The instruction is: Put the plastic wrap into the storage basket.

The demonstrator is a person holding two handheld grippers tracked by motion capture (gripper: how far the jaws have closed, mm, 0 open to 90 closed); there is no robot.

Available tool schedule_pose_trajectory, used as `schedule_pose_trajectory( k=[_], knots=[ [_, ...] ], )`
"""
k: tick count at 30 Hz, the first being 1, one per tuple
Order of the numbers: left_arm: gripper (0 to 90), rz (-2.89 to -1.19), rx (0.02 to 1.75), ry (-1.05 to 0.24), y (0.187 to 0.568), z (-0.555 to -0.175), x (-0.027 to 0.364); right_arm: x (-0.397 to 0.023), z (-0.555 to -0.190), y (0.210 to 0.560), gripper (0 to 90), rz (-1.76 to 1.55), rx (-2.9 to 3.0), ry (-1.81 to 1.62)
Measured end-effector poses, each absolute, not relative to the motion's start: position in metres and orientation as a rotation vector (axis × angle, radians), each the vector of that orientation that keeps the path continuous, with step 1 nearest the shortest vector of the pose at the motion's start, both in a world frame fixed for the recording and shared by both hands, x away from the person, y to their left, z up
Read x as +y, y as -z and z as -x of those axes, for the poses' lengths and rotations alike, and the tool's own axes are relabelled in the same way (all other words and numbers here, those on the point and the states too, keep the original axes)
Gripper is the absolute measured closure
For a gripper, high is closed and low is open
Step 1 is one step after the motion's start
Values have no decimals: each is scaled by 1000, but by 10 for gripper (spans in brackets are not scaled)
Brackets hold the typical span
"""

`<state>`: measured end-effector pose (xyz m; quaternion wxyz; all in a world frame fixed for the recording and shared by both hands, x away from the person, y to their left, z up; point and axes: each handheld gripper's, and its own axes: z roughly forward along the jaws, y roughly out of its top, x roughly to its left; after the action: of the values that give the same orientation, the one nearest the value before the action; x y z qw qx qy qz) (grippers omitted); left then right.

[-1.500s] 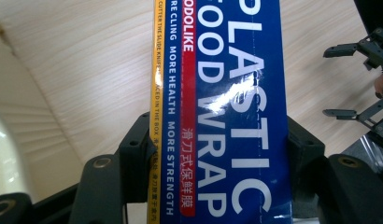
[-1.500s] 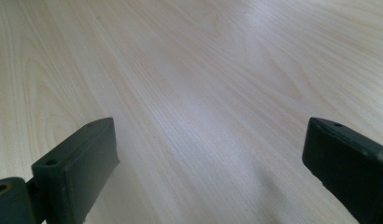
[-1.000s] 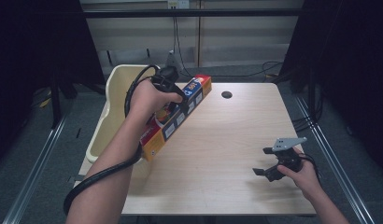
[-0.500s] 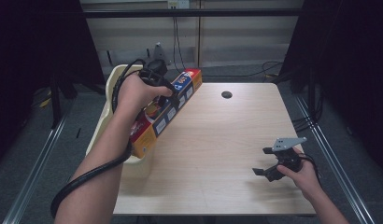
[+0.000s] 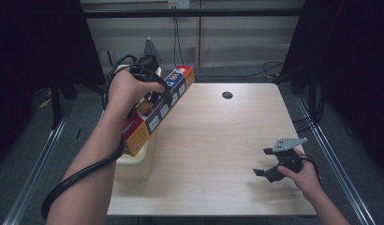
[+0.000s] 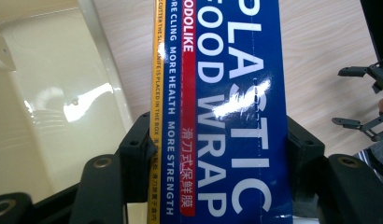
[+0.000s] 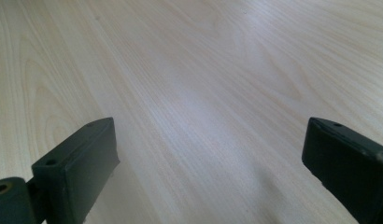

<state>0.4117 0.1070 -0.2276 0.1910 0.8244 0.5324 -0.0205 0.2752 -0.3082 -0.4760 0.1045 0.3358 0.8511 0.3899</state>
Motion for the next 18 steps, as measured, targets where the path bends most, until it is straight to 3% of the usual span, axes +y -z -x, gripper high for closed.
schedule_pose_trajectory(
  k=[18],
  knots=[
    [405, -2276, 1558, 29, 215, -411, 127, -309, -276, 476, 32, -989, 2505, -1145]
  ],
)
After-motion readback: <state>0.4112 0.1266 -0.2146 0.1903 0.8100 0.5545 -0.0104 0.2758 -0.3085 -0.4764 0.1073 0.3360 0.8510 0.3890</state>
